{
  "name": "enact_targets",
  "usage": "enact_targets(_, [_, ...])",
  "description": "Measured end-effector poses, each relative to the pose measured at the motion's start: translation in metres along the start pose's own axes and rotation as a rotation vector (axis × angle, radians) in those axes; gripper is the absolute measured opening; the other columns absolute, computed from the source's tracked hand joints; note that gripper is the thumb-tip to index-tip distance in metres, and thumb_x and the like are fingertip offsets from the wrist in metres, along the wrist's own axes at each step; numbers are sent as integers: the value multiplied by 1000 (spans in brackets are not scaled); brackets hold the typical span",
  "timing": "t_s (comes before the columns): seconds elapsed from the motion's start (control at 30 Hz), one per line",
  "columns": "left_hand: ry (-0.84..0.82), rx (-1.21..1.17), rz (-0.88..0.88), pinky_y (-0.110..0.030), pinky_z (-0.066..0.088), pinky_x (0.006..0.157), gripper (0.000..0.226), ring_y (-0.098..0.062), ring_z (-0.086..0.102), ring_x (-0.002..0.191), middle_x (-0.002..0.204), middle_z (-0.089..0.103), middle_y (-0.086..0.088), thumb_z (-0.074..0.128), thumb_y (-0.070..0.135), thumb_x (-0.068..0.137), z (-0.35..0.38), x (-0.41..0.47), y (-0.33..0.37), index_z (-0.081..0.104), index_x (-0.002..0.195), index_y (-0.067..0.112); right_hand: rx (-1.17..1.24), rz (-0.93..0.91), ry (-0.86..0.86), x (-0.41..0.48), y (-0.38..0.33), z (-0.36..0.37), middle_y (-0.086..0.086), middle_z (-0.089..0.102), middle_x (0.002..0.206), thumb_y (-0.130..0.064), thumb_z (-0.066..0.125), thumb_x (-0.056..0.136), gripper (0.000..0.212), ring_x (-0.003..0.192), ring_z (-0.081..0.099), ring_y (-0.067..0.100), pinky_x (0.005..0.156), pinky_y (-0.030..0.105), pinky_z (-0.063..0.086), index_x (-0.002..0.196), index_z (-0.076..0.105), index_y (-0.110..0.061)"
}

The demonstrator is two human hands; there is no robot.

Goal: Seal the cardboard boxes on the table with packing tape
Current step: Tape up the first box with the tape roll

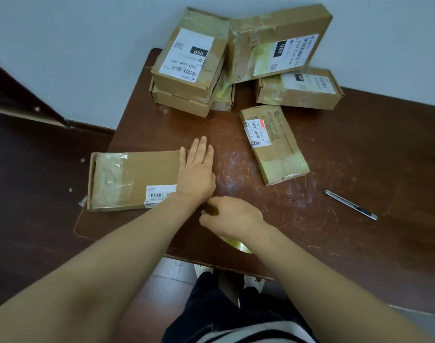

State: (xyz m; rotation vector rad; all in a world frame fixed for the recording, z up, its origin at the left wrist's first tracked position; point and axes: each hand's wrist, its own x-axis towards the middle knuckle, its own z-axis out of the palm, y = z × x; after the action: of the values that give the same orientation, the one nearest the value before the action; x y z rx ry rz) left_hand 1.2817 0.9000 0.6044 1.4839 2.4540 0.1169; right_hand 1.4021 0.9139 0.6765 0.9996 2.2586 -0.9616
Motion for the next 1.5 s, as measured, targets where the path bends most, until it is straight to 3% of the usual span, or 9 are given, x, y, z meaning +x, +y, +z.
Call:
enact_targets(0.17, [103,41,-131,-44,-4,116,100,-29,7,146,159,5,-16,24,76,83,9,-25,-2,9,151,4,207,31,1,-19,22,4,0,52,136,-40,46,87,66,120,50,24,83,32,39,148,21,-35])
enact_targets(0.6, [-110,-272,-36,-31,-12,114,85,-18,-16,145,158,-16,-7,27,62,93,-2,-38,-13,-4,151,9,403,-39,93,-30,33,22,2,51,138,-42,59,91,59,124,50,21,99,31,40,143,37,-23])
enact_targets(0.7, [148,-670,-215,-29,16,114,52,-17,25,142,153,33,-3,39,41,100,-31,-49,-21,39,144,12,617,-5,92,-32,35,20,5,56,133,-25,59,91,50,118,56,22,101,36,45,139,45,-20])
enact_targets(0.77, [217,-753,-409,-35,48,90,38,-22,65,99,104,71,-5,39,40,92,-44,-72,-24,67,96,15,835,46,83,-34,35,19,2,63,116,-15,55,87,39,95,68,16,81,30,56,125,55,-26])
enact_targets(0.87, [-274,-818,-607,-25,48,43,54,-22,63,45,54,66,-8,41,49,93,-52,-108,-10,64,65,9,907,15,105,-39,30,23,-5,66,94,-8,53,85,28,83,70,19,76,33,58,94,59,-34])
enact_targets(1.0, [-425,-1184,-757,-28,54,56,46,-21,65,58,69,69,-11,60,54,85,-45,-130,20,67,94,10,940,-100,101,-40,23,30,-2,68,100,-4,57,89,32,96,64,18,87,27,49,106,64,-31])
enact_targets(1.17, [-112,-1739,-977,-42,55,74,34,-32,63,89,114,62,-25,60,6,89,-43,-119,44,58,122,-5,916,-103,68,-44,29,25,-11,65,99,-26,64,90,34,94,59,6,85,21,44,124,64,-20])
enact_targets(1.4, [-144,-1728,-1141,-29,53,46,18,-21,59,56,69,61,-11,53,19,95,-45,-111,51,59,86,5,382,159,739,-45,167,-25,17,54,129,-3,45,95,35,121,47,32,101,30,30,126,59,-6])
enact_targets(1.5, [-138,-1712,-1155,-29,52,41,23,-16,59,37,48,61,-7,53,23,96,-45,-111,59,58,80,7,242,369,697,-48,230,-34,15,31,151,5,43,91,53,140,24,30,112,35,21,142,42,-6])
